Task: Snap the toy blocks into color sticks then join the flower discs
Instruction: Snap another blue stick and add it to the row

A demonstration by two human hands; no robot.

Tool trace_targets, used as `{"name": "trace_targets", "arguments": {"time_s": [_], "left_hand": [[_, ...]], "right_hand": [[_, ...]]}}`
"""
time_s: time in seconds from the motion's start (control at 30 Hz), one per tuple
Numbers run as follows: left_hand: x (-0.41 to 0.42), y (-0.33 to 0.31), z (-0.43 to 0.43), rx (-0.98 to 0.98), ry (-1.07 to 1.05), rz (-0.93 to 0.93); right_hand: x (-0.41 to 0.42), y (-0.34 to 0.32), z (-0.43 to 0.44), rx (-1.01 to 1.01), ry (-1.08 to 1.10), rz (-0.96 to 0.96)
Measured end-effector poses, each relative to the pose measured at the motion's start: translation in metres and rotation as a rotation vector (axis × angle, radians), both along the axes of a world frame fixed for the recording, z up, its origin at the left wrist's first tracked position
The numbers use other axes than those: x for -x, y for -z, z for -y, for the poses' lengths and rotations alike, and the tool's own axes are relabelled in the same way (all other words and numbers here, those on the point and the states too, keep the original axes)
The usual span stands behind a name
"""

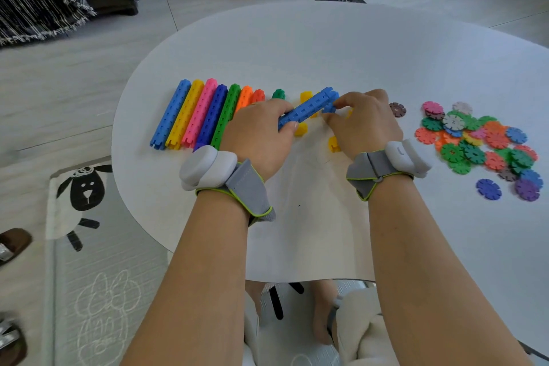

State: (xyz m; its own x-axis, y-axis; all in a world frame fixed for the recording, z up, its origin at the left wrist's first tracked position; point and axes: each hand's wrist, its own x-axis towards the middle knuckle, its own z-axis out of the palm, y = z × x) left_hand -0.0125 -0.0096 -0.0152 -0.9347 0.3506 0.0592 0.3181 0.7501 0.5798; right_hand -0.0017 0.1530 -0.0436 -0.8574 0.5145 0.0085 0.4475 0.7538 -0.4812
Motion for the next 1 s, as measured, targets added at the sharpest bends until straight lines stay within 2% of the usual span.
{"name": "trace_targets", "arguments": {"time_s": [0.27,0.43,0.57,0.7,0.83,1.0], "left_hand": [[0.001,-0.003,0.002,-0.003,-0.009,0.015],[0.000,-0.002,0.002,-0.007,0.003,0.012],[0.000,-0.002,0.002,-0.013,0.007,0.014],[0.000,-0.001,0.001,-0.002,0.009,0.014],[-0.003,-0.003,0.000,0.006,0.014,0.025],[-0.003,-0.004,0.001,0.005,0.016,0.022]], "right_hand": [[-0.003,-0.018,-0.001,0.215,0.051,-0.320],[-0.008,-0.016,-0.001,0.324,-0.003,-0.301],[-0.009,-0.015,-0.004,0.654,0.020,-0.399],[-0.008,-0.015,-0.005,0.771,0.055,-0.466],[-0.008,-0.020,0.001,1.102,0.121,-0.484],[-0.009,-0.023,0.001,1.163,0.142,-0.451]]}}
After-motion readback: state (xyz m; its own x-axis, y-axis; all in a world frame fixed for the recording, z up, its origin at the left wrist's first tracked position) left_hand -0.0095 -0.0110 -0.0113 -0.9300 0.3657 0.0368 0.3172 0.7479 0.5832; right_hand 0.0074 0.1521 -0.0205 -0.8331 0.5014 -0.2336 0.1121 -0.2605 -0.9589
